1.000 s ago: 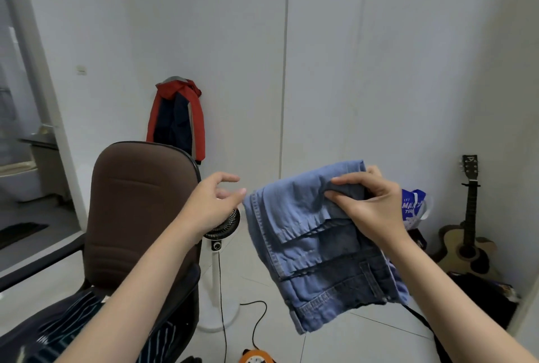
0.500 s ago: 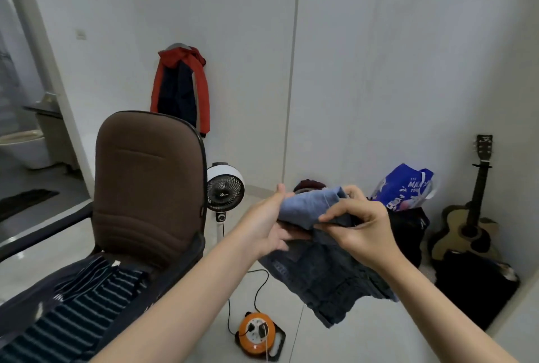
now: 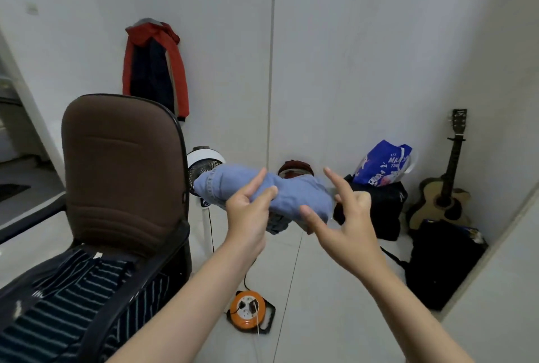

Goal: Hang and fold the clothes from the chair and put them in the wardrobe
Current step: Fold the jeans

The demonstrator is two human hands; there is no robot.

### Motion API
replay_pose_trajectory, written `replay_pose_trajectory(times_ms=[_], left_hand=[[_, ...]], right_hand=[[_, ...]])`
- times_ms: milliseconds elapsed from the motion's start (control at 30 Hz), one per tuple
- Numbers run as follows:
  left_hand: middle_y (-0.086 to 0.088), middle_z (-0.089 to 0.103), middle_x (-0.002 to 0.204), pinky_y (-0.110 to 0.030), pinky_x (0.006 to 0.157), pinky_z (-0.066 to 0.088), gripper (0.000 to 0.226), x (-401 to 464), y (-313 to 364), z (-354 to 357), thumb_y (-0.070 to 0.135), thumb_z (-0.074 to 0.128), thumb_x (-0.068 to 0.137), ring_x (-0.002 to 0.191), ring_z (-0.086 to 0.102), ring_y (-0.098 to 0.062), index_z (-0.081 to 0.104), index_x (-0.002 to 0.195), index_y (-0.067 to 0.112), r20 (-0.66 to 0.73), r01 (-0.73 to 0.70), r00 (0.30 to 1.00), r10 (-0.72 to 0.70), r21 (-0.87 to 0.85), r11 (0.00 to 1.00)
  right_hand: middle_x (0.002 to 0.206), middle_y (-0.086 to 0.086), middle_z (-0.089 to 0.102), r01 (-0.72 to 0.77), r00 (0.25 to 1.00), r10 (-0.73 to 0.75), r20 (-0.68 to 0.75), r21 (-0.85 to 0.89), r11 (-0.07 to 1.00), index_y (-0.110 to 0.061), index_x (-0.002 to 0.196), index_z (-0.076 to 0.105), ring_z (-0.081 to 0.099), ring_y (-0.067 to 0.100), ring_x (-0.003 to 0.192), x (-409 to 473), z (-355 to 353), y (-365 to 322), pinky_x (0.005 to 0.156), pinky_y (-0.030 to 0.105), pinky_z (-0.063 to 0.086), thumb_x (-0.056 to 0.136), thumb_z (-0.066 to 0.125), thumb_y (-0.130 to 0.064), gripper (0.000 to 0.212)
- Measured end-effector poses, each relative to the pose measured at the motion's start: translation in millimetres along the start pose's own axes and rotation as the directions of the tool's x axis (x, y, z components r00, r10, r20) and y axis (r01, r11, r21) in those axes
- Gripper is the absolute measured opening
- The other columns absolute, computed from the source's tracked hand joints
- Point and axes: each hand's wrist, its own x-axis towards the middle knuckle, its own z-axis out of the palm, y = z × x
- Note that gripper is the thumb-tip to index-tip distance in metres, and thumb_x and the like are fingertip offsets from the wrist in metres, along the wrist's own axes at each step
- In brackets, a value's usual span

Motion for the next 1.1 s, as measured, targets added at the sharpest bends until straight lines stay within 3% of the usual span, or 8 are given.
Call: replay_pose_trajectory(times_ms=[100, 233, 467, 567, 700, 800, 933, 1100], left_hand=[[-0.009, 0.067, 0.114, -0.044, 0.094, 0.051, 0.042, 1, -2, -9, -0.005, 0.060, 0.084, 0.107, 0.064, -0.026, 0.063, 0.119, 0.019, 0.062, -0.044, 0.997, 0.044, 0.005, 0.999], [0.010, 0.074, 0.090, -0.030, 0.078, 0.057, 0.040, -6, -8, -16, -0.009, 0.057, 0.085, 0.091, 0.069, -0.013, 0.065, 0.113, 0.019, 0.175, -0.086, 0.981, 0.079, 0.032, 0.996], [0.007, 0.073, 0.103, -0.045, 0.100, 0.046, 0.041, -1, -6, -22, -0.006, 0.065, 0.079, 0.111, 0.062, -0.018, 0.069, 0.105, 0.025, 0.271, -0.139, 0.955, 0.124, 0.039, 0.989], [0.008, 0.066, 0.116, -0.043, 0.101, 0.046, 0.051, -1, -7, -28, 0.000, 0.068, 0.077, 0.118, 0.058, -0.015, 0.065, 0.111, 0.037, 0.342, -0.210, 0.927, 0.157, 0.125, 0.970], [0.026, 0.050, 0.120, -0.016, 0.087, 0.049, 0.074, -1, -2, -33, 0.005, 0.060, 0.089, 0.107, 0.054, 0.016, 0.023, 0.141, 0.042, 0.436, -0.350, 0.881, 0.181, 0.345, 0.871], [0.014, 0.066, 0.090, -0.027, 0.076, 0.058, 0.092, -1, 2, -42, 0.024, 0.064, 0.087, 0.084, 0.068, -0.003, -0.003, 0.146, 0.047, 0.419, -0.352, 0.900, 0.121, 0.532, 0.771], [-0.003, 0.055, 0.053, -0.017, 0.060, 0.047, 0.086, 10, 10, -73, 0.038, 0.065, 0.084, 0.052, 0.054, -0.011, 0.008, 0.149, 0.035, 0.152, -0.284, 0.956, 0.252, 0.704, 0.651], [0.006, 0.066, 0.100, -0.022, 0.095, 0.044, 0.076, 33, 29, -95, 0.052, 0.063, 0.081, 0.098, 0.061, 0.000, 0.031, 0.145, 0.029, 0.074, -0.148, 0.989, 0.129, 0.610, 0.778]], right_hand=[[0.139, -0.006, 0.035, -0.356, 0.920, 0.290, 0.264, 0.252, 0.900, -0.058, 0.135, 0.030, 0.046, 0.002, 0.114, 9, -8, -4, 0.074, 0.016, 0.046, 0.075, 0.062, -0.057, 0.069], [0.154, -0.009, 0.022, -0.634, 0.755, 0.392, 0.526, 0.429, 0.644, -0.059, 0.137, 0.027, 0.050, 0.035, 0.121, 13, -2, -5, 0.071, 0.048, 0.055, 0.065, 0.059, -0.069, 0.079], [0.110, 0.014, 0.068, -0.716, 0.618, 0.508, 0.600, 0.696, 0.048, -0.023, 0.126, 0.057, 0.068, 0.039, 0.095, 27, 16, -2, 0.070, 0.050, 0.055, 0.085, 0.066, -0.034, 0.043], [0.103, 0.008, 0.063, -0.628, 0.683, 0.548, 0.483, 0.772, 0.103, -0.028, 0.124, 0.055, 0.065, 0.031, 0.092, 27, 25, 0, 0.066, 0.041, 0.054, 0.089, 0.060, -0.010, 0.039], [0.104, 0.008, 0.059, -0.563, 0.729, 0.553, 0.404, 0.813, 0.149, -0.025, 0.111, 0.057, 0.063, 0.031, 0.094, 30, 27, 7, 0.069, 0.043, 0.052, 0.086, 0.058, 0.000, 0.035], [0.101, 0.007, 0.061, -0.523, 0.749, 0.556, 0.360, 0.837, 0.163, -0.025, 0.100, 0.059, 0.064, 0.030, 0.091, 33, 25, 11, 0.063, 0.040, 0.053, 0.084, 0.059, 0.003, 0.033], [0.105, 0.005, 0.063, -0.484, 0.795, 0.524, 0.307, 0.841, 0.242, -0.020, 0.105, 0.059, 0.067, 0.028, 0.090, 31, 16, 19, 0.053, 0.035, 0.057, 0.080, 0.062, 0.007, 0.036], [0.111, 0.005, 0.066, -0.447, 0.837, 0.475, 0.272, 0.839, 0.309, -0.017, 0.106, 0.064, 0.071, 0.025, 0.088, 29, 5, 30, 0.059, 0.035, 0.058, 0.076, 0.064, 0.007, 0.038]])
